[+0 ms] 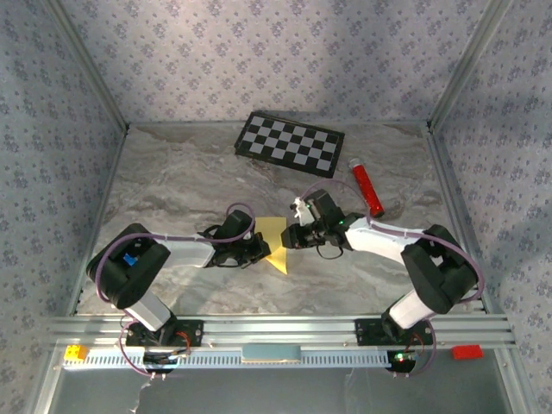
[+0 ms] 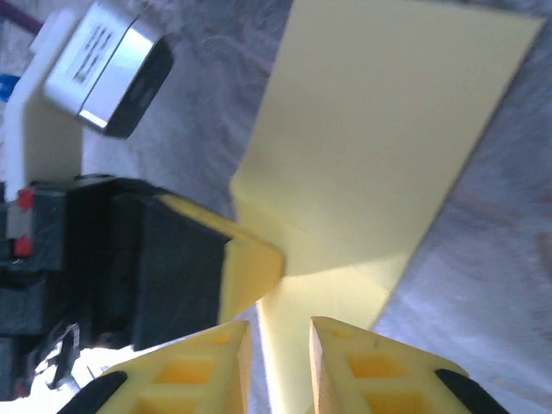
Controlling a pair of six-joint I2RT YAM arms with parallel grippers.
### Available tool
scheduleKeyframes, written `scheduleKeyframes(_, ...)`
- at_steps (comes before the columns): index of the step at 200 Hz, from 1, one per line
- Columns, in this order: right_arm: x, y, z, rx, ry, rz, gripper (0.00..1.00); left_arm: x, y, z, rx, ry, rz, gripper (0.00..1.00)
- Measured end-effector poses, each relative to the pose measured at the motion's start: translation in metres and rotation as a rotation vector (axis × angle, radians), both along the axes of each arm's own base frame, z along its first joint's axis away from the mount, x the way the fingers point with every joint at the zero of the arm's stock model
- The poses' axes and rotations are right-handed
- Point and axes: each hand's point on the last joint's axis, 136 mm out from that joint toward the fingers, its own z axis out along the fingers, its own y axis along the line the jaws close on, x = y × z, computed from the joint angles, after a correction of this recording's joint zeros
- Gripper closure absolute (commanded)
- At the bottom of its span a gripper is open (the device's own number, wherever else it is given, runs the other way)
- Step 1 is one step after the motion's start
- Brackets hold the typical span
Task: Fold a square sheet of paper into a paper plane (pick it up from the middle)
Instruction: Third fold the triangle at the center of the table.
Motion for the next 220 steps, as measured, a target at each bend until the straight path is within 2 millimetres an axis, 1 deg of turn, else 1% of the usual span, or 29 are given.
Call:
scheduleKeyframes(11, -0.01, 0.007, 0.0, 0.016, 0.025, 0.039, 0.85, 0.0, 0.0, 0.0, 0.0, 0.0, 0.0, 1.0)
scheduleKeyframes(25, -0.021, 0.018, -0.002, 0.031, 0.059, 0.085, 0.89, 0.0, 0.0, 0.0, 0.0, 0.0, 0.0, 1.0)
scheduleKeyframes(48, -0.036, 0.034, -0.007, 0.037, 0.095, 0.147, 0.92, 0.001, -0.001, 0.0, 0.0, 0.0, 0.0, 1.0)
scheduleKeyframes(66, -0.042, 0.041, -0.013, 0.019, 0.121, 0.173, 0.93, 0.001, -0.001, 0.0, 0.001, -0.003, -0.003, 1.0)
scheduleKeyframes(98, -0.048, 0.043, -0.024, -0.011, 0.147, 0.184, 0.95, 0.001, -0.001, 0.0, 0.0, -0.006, -0.005, 1.0)
scheduleKeyframes(120, -0.05, 0.041, -0.032, -0.038, 0.161, 0.179, 0.96, 0.002, -0.001, 0.0, 0.0, -0.007, -0.005, 1.0)
scheduleKeyframes(196, -0.042, 0.031, -0.039, -0.06, 0.163, 0.141, 0.96, 0.002, -0.001, 0.0, 0.0, -0.006, -0.005, 1.0)
scheduleKeyframes(220, -0.043, 0.03, -0.044, -0.067, 0.179, 0.143, 0.96, 0.002, -0.001, 0.0, 0.0, -0.005, -0.006, 1.0)
